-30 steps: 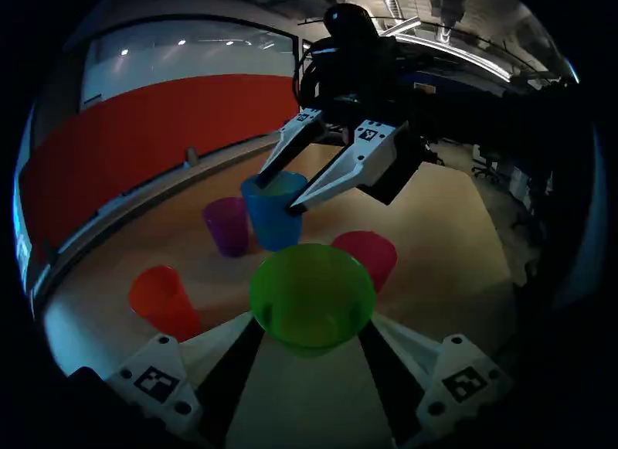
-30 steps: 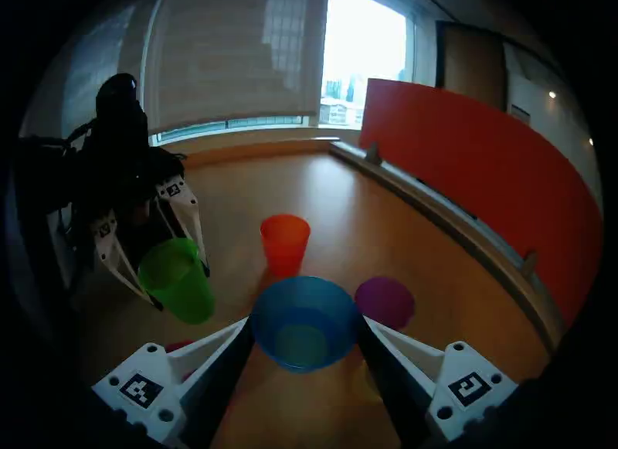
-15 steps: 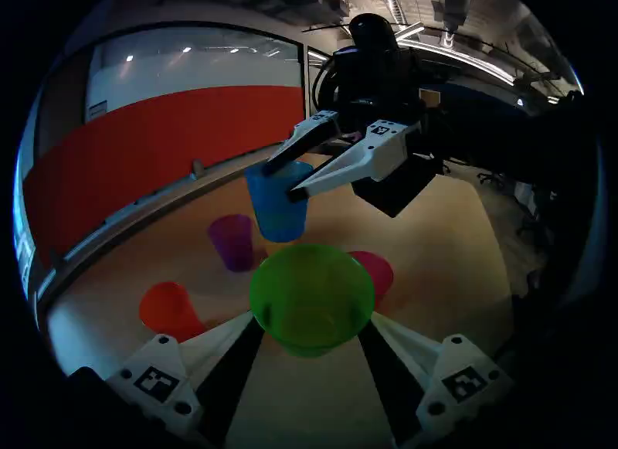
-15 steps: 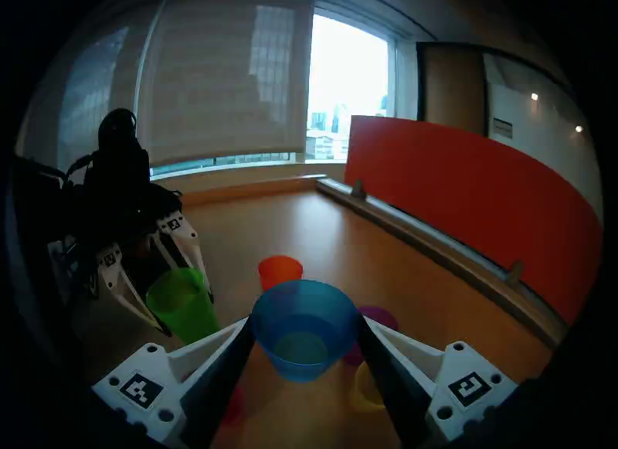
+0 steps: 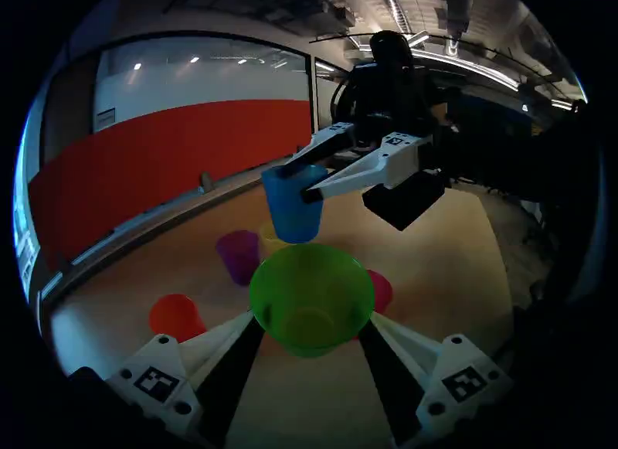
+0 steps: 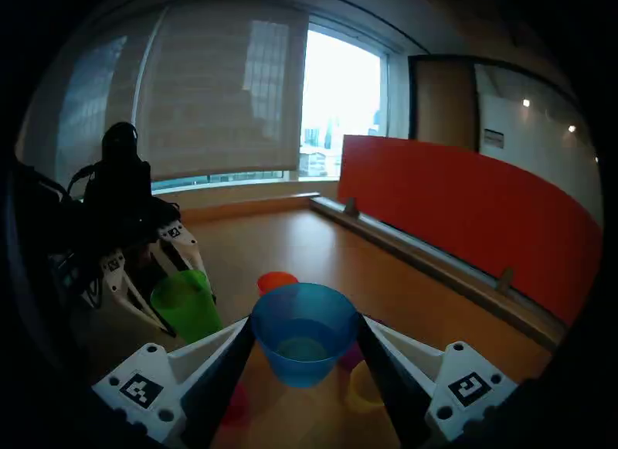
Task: Pour water
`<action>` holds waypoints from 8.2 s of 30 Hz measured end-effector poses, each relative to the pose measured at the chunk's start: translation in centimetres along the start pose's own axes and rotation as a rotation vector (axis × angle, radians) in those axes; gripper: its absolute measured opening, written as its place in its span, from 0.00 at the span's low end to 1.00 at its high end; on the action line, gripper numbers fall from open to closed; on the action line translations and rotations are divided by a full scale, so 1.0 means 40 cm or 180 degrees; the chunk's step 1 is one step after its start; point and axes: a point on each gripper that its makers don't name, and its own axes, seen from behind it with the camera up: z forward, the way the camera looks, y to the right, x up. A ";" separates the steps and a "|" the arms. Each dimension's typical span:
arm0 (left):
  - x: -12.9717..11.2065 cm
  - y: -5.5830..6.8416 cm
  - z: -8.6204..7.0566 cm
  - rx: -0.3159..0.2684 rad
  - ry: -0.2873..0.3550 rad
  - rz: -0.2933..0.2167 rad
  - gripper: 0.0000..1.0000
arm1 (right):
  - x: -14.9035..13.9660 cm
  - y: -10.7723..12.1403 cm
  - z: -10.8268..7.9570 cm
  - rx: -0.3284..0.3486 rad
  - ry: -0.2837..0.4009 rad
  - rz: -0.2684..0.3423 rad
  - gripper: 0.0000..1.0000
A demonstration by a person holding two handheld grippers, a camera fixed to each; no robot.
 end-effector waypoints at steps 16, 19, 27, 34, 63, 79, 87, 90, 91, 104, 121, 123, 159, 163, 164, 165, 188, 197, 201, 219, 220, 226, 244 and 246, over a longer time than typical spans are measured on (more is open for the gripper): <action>0.026 0.007 -0.016 0.0031 0.0057 0.0050 0.81 | 0.080 -0.017 -0.024 -0.0090 0.0469 0.0037 0.93; 0.030 0.005 -0.016 0.0036 0.0069 0.0040 0.81 | 0.096 -0.016 -0.031 -0.0105 0.0558 0.0052 0.93; 0.044 0.000 -0.020 0.0068 0.0104 0.0039 0.81 | 0.119 -0.016 -0.043 -0.0132 0.0666 0.0050 0.93; 0.067 -0.015 -0.025 0.0140 0.0196 0.0018 0.81 | 0.131 -0.024 -0.048 -0.0121 0.0696 0.0029 0.93; 0.171 -0.020 -0.077 0.0197 0.0636 -0.0056 0.81 | 0.154 -0.023 -0.085 -0.0159 0.0715 0.0003 0.93; 0.191 -0.026 -0.084 0.0233 0.0721 -0.0135 0.81 | 0.170 -0.030 -0.098 -0.0141 0.0731 -0.0030 0.93; 0.192 -0.015 -0.083 0.0195 0.0721 -0.0124 0.81 | 0.177 -0.026 -0.104 -0.0134 0.0714 -0.0024 0.93; 0.191 -0.012 -0.082 0.0181 0.0718 -0.0125 0.81 | 0.183 -0.028 -0.105 -0.0112 0.0708 -0.0018 0.93; 0.191 -0.011 -0.082 0.0178 0.0718 -0.0126 0.81 | 0.186 -0.029 -0.106 -0.0104 0.0706 -0.0020 0.93; 0.185 -0.012 -0.079 0.0183 0.0737 -0.0195 0.81 | 0.227 -0.026 -0.114 -0.0103 0.0699 -0.0209 0.93; 0.177 -0.016 -0.089 0.0182 0.0761 -0.0214 0.81 | 0.252 -0.049 -0.102 -0.0058 0.0618 -0.0610 0.93; 0.177 -0.017 -0.090 0.0180 0.0767 -0.0216 0.81 | 0.254 -0.052 -0.100 -0.0053 0.0611 -0.0656 0.93; 0.191 -0.017 -0.094 0.0159 0.0830 -0.0228 0.81 | 0.331 -0.103 -0.075 -0.0049 0.0663 -0.1458 0.93; 0.196 -0.018 -0.093 0.0153 0.0847 -0.0236 0.81 | 0.343 -0.105 -0.073 -0.0063 0.0666 -0.1542 0.93; 0.198 -0.017 -0.092 0.0149 0.0849 -0.0239 0.81 | 0.345 -0.105 -0.073 -0.0064 0.0665 -0.1560 0.93; 0.198 -0.016 -0.092 0.0146 0.0850 -0.0238 0.81 | 0.347 -0.106 -0.072 -0.0063 0.0663 -0.1572 0.93; 0.222 -0.007 -0.087 0.0122 0.0906 -0.0228 0.81 | 0.384 -0.122 -0.065 -0.0174 0.0640 -0.2094 0.93; 0.228 -0.003 -0.089 0.0117 0.0932 -0.0227 0.81 | 0.404 -0.135 -0.064 -0.0211 0.0663 -0.2318 0.93; 0.230 -0.003 -0.092 0.0119 0.0950 -0.0240 0.81 | 0.411 -0.139 -0.060 -0.0211 0.0661 -0.2382 0.93; 0.229 -0.011 -0.096 0.0132 0.1001 -0.0272 0.81 | 0.432 -0.149 -0.039 -0.0238 0.0593 -0.2751 0.93; 0.229 -0.012 -0.096 0.0131 0.1004 -0.0275 0.81 | 0.431 -0.150 -0.038 -0.0235 0.0584 -0.2773 0.93; 0.227 -0.012 -0.098 0.0128 0.1003 -0.0274 0.81 | 0.432 -0.154 -0.030 -0.0237 0.0560 -0.2880 0.93; 0.229 -0.001 -0.093 0.0095 0.1042 -0.0295 0.81 | 0.438 -0.159 -0.019 -0.0258 0.0508 -0.3123 0.93; 0.229 -0.002 -0.093 0.0095 0.1042 -0.0292 0.81 | 0.440 -0.160 -0.018 -0.0260 0.0508 -0.3142 0.93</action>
